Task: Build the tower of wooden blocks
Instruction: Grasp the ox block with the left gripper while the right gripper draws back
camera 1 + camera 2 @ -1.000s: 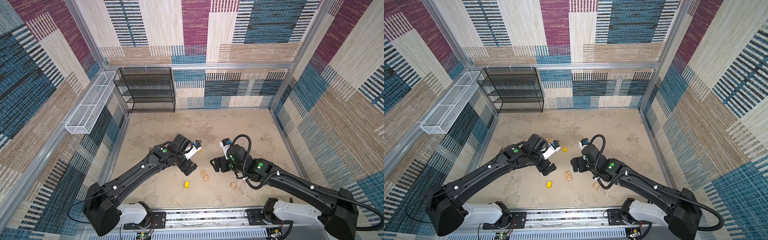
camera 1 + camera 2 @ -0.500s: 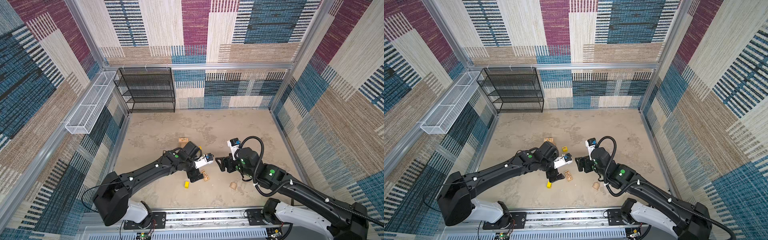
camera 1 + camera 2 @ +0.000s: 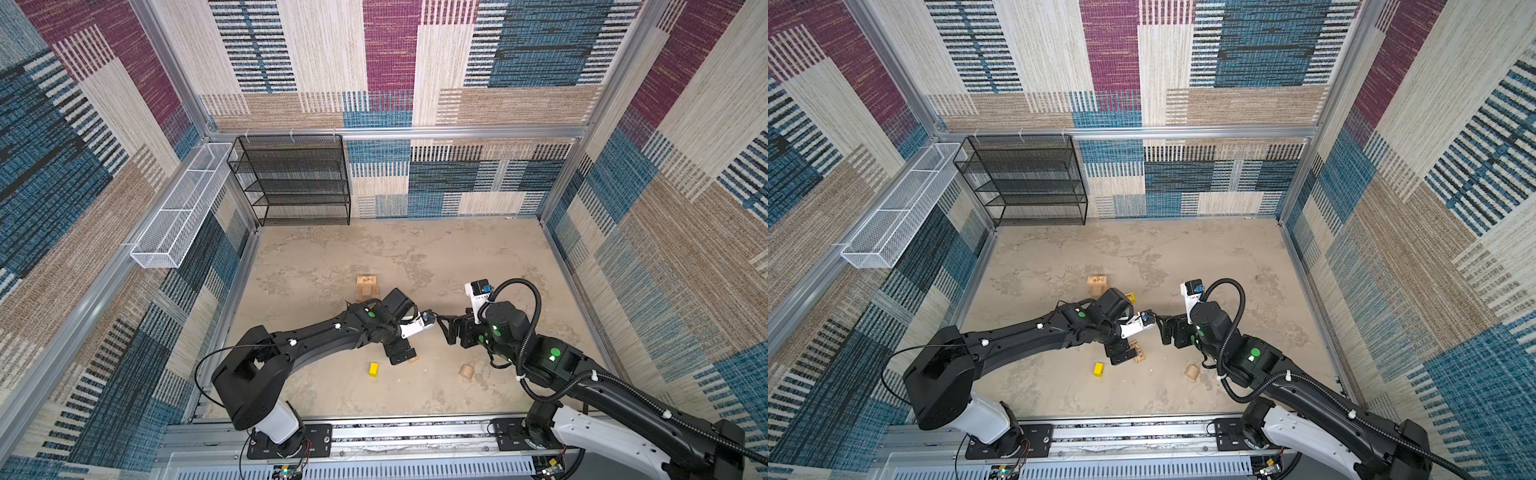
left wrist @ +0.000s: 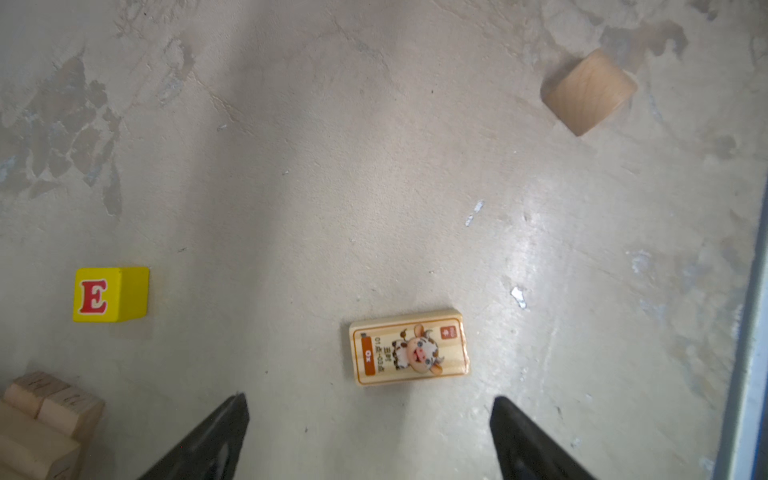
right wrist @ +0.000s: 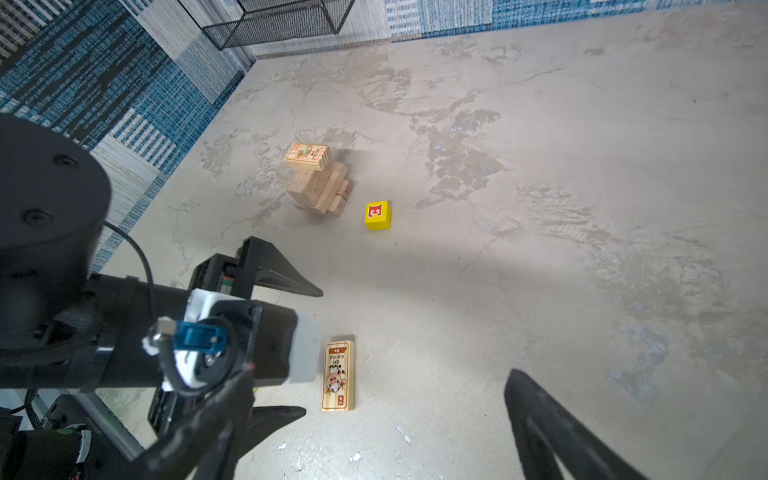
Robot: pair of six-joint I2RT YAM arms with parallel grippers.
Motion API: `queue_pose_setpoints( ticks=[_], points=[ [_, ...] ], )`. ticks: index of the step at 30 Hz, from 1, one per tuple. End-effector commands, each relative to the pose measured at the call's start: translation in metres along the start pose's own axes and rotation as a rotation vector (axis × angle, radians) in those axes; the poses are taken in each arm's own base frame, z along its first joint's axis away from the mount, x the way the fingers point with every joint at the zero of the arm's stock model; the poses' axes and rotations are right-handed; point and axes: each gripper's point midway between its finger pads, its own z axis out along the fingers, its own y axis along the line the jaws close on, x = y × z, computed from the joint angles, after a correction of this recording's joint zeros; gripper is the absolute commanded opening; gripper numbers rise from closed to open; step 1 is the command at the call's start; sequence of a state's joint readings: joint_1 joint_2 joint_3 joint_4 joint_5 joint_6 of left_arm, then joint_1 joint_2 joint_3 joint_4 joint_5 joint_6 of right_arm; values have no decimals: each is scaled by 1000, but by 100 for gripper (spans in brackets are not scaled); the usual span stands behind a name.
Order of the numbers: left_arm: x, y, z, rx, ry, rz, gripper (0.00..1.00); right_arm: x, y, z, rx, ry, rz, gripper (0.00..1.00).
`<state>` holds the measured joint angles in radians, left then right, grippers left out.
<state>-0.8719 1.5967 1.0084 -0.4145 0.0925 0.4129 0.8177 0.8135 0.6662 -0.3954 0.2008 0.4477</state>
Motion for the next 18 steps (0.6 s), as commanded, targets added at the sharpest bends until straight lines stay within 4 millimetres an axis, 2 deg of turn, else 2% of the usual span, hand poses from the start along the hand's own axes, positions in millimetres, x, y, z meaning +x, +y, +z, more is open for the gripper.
queue_pose_setpoints(
  ticks=[1,8,18],
  points=[
    [-4,2,6,-3,4,-38,99,-3,-8,-3,37,-26,14,100],
    [2,-3,20,9,59,-14,99,3,-13,-5,52,-19,21,100],
    [13,-9,33,22,145,10,91,3,-21,-11,84,-34,16,100]
  ],
)
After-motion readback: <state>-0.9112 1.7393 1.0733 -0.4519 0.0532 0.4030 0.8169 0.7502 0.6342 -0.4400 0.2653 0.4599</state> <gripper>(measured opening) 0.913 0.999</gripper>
